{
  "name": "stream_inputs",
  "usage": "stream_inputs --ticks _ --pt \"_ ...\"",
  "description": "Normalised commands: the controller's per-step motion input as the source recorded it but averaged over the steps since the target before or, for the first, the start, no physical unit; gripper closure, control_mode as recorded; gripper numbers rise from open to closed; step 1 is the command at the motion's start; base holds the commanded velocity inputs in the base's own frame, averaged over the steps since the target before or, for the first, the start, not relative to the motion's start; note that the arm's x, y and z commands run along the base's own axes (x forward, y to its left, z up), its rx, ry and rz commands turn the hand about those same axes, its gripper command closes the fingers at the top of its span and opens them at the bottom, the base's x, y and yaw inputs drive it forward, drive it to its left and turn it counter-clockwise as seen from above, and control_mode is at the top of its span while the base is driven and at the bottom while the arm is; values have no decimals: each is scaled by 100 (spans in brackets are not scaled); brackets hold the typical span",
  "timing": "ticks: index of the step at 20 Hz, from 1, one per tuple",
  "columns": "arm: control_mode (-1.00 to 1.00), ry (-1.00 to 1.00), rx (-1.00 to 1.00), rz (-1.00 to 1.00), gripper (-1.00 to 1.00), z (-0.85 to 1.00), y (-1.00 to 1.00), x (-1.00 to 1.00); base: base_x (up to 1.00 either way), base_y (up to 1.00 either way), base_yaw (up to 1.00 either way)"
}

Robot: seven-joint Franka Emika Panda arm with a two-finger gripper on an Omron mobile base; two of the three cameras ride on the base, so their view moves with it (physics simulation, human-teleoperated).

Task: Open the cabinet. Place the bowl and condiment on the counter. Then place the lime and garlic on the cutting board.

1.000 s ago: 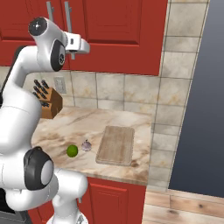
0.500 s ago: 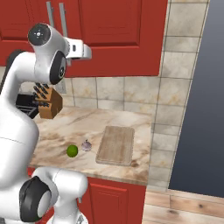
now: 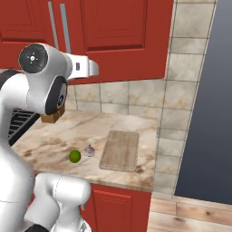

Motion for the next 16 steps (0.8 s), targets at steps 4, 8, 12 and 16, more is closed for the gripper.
stream_inputs --ticks 4,8,12,16 --pt "-100 0 0 0 100 0 -100 -91 0 0 0" --pt "-100 -7 -14 4 100 1 17 -86 0 0 0" --pt "-100 -25 -55 22 -100 0 100 -81 0 0 0" --pt "-100 -19 -67 24 -100 0 100 -18 0 0 0"
